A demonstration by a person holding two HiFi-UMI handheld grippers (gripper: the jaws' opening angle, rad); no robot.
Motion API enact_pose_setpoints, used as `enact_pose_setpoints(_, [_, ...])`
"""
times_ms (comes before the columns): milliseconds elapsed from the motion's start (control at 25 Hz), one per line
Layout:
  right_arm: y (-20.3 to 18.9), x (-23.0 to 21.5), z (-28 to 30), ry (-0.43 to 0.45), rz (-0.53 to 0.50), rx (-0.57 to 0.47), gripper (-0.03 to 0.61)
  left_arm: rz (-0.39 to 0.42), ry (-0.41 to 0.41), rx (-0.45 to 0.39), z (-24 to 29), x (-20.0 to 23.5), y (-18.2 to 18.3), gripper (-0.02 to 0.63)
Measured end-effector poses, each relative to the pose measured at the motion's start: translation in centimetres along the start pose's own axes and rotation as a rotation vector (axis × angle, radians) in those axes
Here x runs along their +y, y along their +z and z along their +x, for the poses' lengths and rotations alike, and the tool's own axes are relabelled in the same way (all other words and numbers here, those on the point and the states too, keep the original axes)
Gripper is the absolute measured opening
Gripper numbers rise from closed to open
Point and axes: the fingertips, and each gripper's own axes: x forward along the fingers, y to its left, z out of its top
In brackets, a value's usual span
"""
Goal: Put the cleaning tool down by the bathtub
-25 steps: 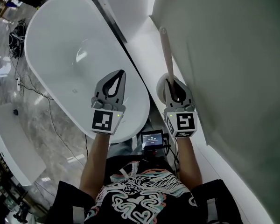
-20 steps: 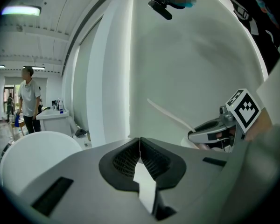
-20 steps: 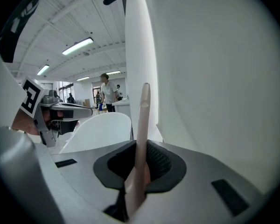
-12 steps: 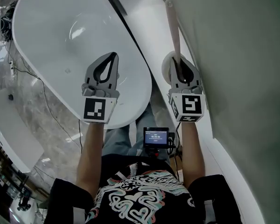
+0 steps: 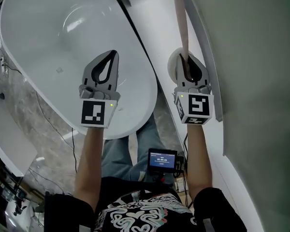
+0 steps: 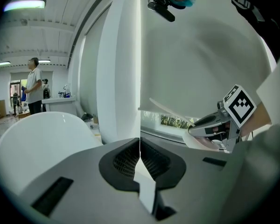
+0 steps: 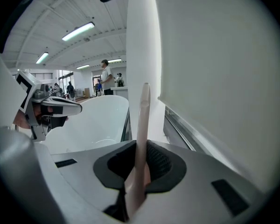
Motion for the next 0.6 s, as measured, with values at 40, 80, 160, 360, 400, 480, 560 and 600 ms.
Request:
enact_pose_setpoints(40, [-0.6,-0.1,0.7,-0.002,-0.005,0.006,0.072,-0.003,0.001,-0.002,0.4,0.3,-0.6,0.017])
enact_pose_setpoints(80, [-1.1,-0.1,1.3,-0.002,-0.010,0.013,0.072,-0.005,0.003,-0.005,0.7,0.5,-1.1,0.017])
enact_pose_setpoints(160, [-2.2,0.0,2.7,0.005,-0.015,0.025,0.072,-0.010,0.009,-0.008,1.3,1.1,-2.1,0.018])
enact_pose_setpoints(360, [-5.1,0.4,6.3,0.035,-0.011,0.064,0.072,-0.009,0.028,0.010,2.9,2.5,-5.1,0.018])
enact_pose_setpoints(400, [-5.5,0.5,6.8,0.042,-0.009,0.074,0.072,-0.006,0.031,0.014,3.2,2.7,-5.5,0.017])
enact_pose_setpoints(480, [-6.6,0.3,7.7,0.052,-0.013,0.088,0.072,0.001,0.035,0.018,3.7,2.9,-6.1,0.018])
enact_pose_setpoints(560, [-7.7,0.0,8.4,0.055,-0.020,0.098,0.072,0.008,0.037,0.017,4.1,2.8,-6.8,0.018])
enact_pose_setpoints(600, [-8.4,-0.2,8.8,0.053,-0.020,0.104,0.072,0.008,0.037,0.018,4.3,2.6,-7.2,0.017])
